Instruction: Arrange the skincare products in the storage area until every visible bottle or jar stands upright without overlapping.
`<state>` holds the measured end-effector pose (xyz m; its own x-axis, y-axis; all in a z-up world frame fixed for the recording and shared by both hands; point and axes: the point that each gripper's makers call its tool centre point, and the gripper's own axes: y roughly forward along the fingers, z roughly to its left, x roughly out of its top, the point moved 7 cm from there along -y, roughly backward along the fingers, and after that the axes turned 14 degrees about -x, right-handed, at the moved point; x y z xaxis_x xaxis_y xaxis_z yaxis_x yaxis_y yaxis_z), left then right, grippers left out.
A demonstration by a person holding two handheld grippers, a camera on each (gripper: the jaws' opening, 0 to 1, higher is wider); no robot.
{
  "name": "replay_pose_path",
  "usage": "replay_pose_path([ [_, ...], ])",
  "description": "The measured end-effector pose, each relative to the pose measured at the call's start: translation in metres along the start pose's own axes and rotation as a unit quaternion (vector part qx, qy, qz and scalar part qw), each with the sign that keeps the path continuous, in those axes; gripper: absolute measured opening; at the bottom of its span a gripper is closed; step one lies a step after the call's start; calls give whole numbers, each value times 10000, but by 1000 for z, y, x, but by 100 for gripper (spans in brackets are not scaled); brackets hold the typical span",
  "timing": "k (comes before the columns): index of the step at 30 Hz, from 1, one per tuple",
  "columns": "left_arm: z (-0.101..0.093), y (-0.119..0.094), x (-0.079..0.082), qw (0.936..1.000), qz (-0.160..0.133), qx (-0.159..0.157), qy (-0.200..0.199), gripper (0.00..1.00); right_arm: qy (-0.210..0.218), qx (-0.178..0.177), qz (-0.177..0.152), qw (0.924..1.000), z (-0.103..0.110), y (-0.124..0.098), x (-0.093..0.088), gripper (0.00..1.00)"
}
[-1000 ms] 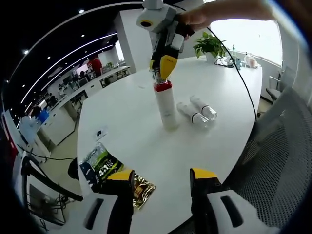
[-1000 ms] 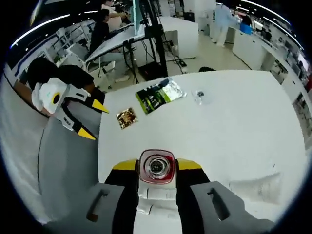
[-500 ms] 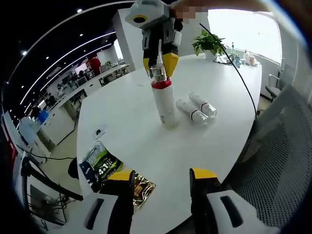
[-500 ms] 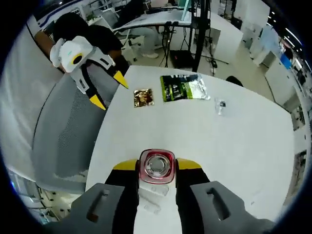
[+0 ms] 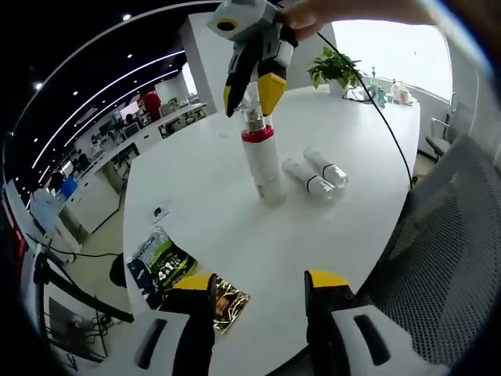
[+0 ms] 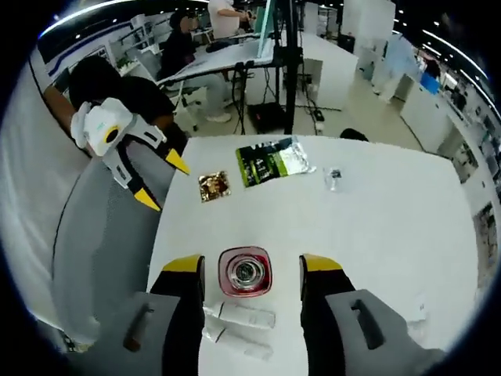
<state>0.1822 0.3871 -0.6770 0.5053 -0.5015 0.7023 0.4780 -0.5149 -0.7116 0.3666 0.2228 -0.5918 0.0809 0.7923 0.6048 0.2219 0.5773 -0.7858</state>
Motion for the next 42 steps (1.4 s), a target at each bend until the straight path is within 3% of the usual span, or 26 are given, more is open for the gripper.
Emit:
replay_pose_path([
  [4, -1, 1, -1, 10000, 31, -18, 16, 46, 771, -287, -346, 9960, 5, 5, -16, 53],
  [6, -1, 1, 0, 10000, 43, -33, 23, 46, 1484, -416, -544, 9866, 11, 9, -27, 54],
  [10, -2, 2, -1, 9999, 88, -54, 46, 46, 2157, -675, -624, 9721, 21, 21, -48, 58],
  [14, -2, 2, -1, 9999, 125, -78, 64, 45, 2204, -1080, -732, 9666, 34, 33, -59, 55],
  [18, -3, 3, -2, 9998, 167, -119, 79, 44, 2389, -1554, -938, 9539, 35, 45, -62, 52],
  [20, -4, 4, -3, 9996, 206, -144, 84, 44, 2551, -1627, -1053, 9473, 36, 50, -60, 48],
  [28, -5, 6, -5, 9993, 307, -209, 74, 44, 2601, -2187, -1159, 9333, 37, 65, -64, 38],
  [36, -6, 8, -6, 9990, 361, -272, 58, 44, 2734, -2249, -1316, 9259, 37, 68, -68, 35],
  [42, -7, 9, -6, 9987, 392, -310, 53, 44, 2970, -2307, -1375, 9163, 33, 71, -69, 41],
])
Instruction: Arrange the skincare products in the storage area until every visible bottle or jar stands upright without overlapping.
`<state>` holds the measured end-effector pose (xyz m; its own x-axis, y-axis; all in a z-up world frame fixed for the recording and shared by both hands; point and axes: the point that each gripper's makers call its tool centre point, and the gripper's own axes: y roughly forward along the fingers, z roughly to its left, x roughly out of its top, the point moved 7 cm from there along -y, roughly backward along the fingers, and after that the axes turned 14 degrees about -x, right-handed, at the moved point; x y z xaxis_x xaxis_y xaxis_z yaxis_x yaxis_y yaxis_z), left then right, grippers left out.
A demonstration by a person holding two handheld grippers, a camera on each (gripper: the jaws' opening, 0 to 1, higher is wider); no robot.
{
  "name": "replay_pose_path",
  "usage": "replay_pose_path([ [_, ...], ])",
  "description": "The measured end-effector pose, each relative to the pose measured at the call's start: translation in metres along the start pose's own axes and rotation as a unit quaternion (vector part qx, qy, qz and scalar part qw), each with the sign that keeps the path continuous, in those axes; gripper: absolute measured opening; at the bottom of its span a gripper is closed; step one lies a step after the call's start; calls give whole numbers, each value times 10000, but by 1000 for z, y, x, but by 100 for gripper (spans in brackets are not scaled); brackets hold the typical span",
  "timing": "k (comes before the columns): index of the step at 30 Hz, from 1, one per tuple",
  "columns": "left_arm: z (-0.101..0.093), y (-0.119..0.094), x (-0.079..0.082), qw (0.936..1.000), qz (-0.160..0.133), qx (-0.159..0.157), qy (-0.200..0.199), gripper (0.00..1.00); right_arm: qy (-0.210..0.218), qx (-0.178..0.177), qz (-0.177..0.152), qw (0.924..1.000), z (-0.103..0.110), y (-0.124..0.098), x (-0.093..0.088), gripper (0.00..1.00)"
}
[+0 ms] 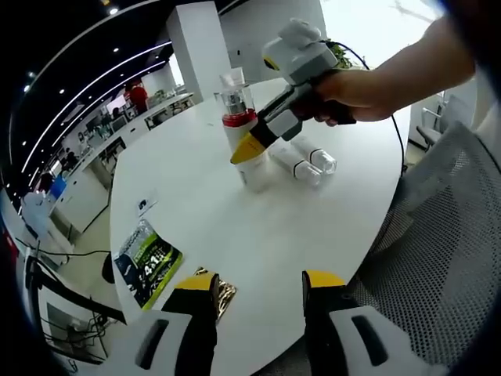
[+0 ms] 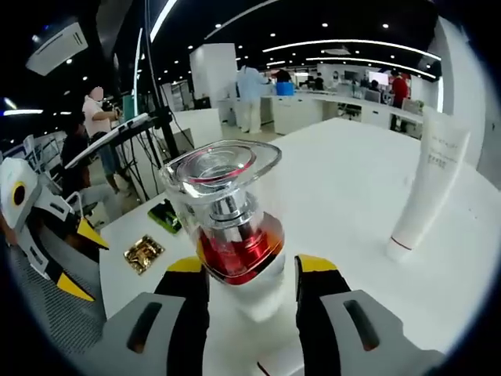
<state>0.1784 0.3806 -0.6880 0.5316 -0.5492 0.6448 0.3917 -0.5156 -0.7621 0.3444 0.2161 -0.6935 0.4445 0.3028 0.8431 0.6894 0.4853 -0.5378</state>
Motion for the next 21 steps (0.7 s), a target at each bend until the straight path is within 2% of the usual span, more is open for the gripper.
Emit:
replay_pose_path([
  [4, 0, 1, -1, 10000, 37, -7, -7, 44, -19, -12, -59, 10000, 3, 1, 1, 39],
  [7, 0, 1, -1, 10000, 64, -15, -14, 44, 120, 13, -110, 9999, 6, 2, 3, 39],
  [12, 0, 2, -2, 9999, 98, -14, -17, 44, 222, -162, -87, 9996, 5, 3, 3, 38],
  [13, 0, 2, -2, 9999, 104, -14, -18, 44, 126, -278, -58, 9995, 3, 3, 2, 37],
  [16, 0, 2, -2, 9999, 112, -11, -17, 44, -25, -340, -88, 9994, 5, 3, 2, 36],
  [19, 0, 2, -2, 9999, 103, -12, -19, 44, -143, -282, -133, 9994, 7, 2, 2, 35],
  [21, 0, 2, -2, 9999, 106, -6, -26, 44, -379, -176, -149, 9990, 9, 1, 3, 34],
])
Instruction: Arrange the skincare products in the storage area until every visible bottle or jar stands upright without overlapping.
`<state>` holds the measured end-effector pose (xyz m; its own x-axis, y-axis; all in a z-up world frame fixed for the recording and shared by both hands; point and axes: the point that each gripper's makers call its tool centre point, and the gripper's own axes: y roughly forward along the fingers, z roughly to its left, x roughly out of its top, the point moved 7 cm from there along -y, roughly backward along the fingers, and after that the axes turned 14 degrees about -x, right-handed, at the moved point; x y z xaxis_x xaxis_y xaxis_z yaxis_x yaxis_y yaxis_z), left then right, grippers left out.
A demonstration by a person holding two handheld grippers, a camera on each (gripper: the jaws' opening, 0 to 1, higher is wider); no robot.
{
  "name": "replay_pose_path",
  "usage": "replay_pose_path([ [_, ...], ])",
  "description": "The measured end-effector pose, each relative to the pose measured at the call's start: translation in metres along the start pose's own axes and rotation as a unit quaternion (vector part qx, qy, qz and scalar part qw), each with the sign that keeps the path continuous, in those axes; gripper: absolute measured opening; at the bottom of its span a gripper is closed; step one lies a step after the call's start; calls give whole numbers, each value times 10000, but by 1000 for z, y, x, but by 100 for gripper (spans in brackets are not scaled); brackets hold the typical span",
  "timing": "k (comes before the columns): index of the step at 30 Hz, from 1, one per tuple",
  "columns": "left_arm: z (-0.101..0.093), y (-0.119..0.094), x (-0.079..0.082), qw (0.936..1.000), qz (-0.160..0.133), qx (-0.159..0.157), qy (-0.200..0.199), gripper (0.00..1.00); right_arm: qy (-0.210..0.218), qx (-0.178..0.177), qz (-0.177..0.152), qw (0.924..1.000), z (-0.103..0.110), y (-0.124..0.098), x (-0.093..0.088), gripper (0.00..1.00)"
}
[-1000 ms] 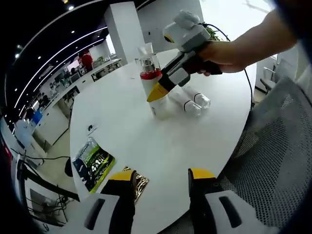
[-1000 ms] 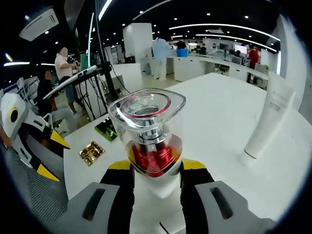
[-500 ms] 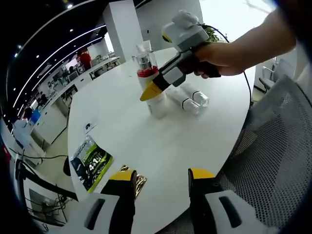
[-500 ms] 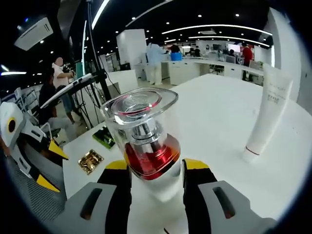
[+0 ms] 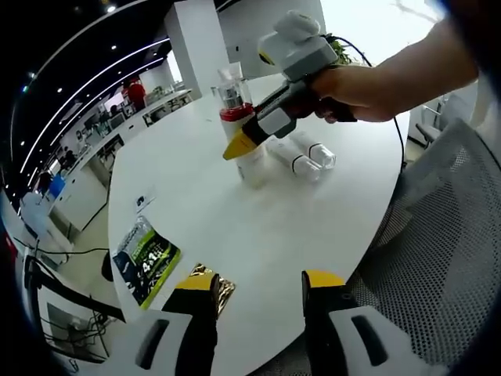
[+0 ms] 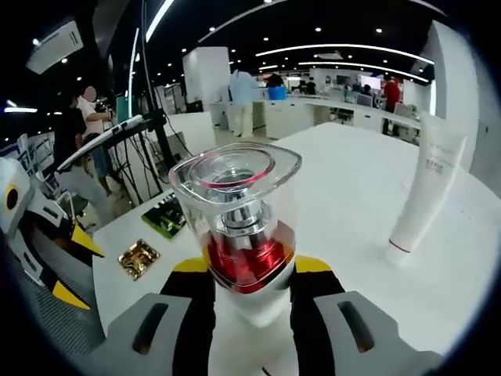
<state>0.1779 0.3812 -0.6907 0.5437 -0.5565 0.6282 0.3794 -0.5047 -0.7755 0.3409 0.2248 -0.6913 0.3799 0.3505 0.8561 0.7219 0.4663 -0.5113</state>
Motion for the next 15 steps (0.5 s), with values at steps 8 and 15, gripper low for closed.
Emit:
replay_pose_path([
  [8, 1, 0, -1, 10000, 18, 11, -5, 44, 50, 144, 91, 9998, 0, -4, 1, 33],
  [15, 0, 0, 0, 10000, 19, -4, 3, 44, 338, 228, -117, 9991, -17, -15, 16, 33],
])
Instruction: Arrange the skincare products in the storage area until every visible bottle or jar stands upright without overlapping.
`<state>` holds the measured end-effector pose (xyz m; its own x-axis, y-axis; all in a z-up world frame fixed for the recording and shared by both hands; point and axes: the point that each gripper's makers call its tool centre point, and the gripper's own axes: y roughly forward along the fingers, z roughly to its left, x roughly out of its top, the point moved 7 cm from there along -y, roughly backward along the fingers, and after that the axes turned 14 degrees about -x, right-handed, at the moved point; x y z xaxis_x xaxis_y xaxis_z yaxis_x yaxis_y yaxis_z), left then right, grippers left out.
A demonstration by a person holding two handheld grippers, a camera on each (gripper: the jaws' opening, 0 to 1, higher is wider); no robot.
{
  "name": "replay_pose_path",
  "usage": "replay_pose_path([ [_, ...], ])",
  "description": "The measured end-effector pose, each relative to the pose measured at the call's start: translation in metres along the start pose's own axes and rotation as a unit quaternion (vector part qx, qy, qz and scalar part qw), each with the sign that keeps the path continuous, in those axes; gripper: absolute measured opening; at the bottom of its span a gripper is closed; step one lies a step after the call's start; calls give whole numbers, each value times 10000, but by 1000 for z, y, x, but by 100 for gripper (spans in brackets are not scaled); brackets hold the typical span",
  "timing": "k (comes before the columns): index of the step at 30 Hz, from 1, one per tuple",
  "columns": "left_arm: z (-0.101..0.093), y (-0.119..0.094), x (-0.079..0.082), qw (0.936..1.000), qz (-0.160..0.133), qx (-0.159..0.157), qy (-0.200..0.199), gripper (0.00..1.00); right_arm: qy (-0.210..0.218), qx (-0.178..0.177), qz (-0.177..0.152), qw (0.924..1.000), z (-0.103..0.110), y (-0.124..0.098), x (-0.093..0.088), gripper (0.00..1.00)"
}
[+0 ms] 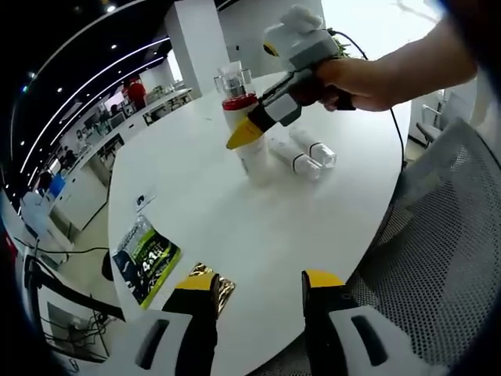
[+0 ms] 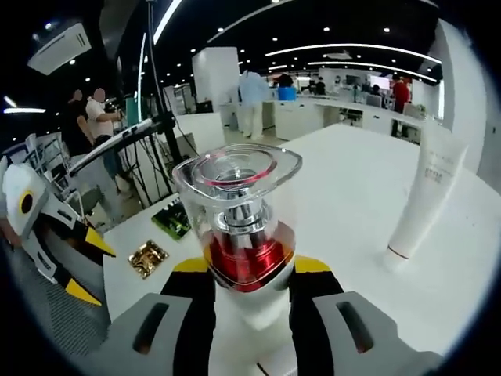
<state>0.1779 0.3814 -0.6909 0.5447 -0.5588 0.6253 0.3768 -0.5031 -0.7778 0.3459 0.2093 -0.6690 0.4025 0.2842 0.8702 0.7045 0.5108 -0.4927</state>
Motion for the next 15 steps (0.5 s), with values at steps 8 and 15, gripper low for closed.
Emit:
replay_pose_path([
  [8, 0, 0, 0, 10000, -4, -15, -11, 44, 90, -58, -227, 9997, -32, -19, 24, 34],
  [15, -1, 1, 0, 10000, 10, -39, -7, 43, 176, -334, -277, 9989, -66, -38, 28, 34],
])
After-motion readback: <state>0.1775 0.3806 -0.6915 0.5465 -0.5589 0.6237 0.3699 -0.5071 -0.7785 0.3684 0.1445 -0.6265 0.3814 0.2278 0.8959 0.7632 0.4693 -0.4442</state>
